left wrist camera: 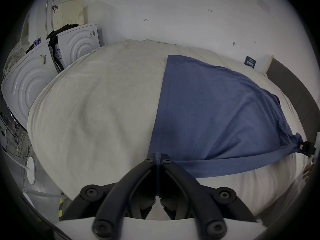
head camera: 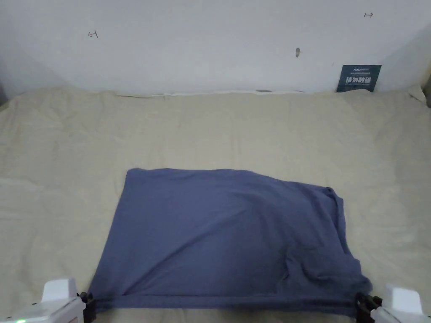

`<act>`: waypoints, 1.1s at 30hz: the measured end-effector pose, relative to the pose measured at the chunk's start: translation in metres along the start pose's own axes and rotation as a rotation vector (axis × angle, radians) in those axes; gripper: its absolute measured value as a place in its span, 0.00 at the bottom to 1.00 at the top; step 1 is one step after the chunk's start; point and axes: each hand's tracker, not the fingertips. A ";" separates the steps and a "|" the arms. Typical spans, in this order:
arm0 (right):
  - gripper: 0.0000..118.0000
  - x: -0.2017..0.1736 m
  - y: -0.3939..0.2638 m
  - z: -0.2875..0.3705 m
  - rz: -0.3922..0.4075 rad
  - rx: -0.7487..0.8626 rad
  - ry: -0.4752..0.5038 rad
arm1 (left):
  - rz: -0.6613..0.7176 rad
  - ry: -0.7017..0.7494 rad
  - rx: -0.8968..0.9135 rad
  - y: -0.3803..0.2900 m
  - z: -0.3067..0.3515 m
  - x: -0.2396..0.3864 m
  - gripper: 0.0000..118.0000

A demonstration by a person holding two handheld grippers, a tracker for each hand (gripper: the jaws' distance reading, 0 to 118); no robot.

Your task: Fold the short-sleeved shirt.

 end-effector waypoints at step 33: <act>0.85 -0.087 0.104 0.124 0.094 0.599 -0.118 | 0.006 -0.137 0.654 0.089 0.139 0.085 0.73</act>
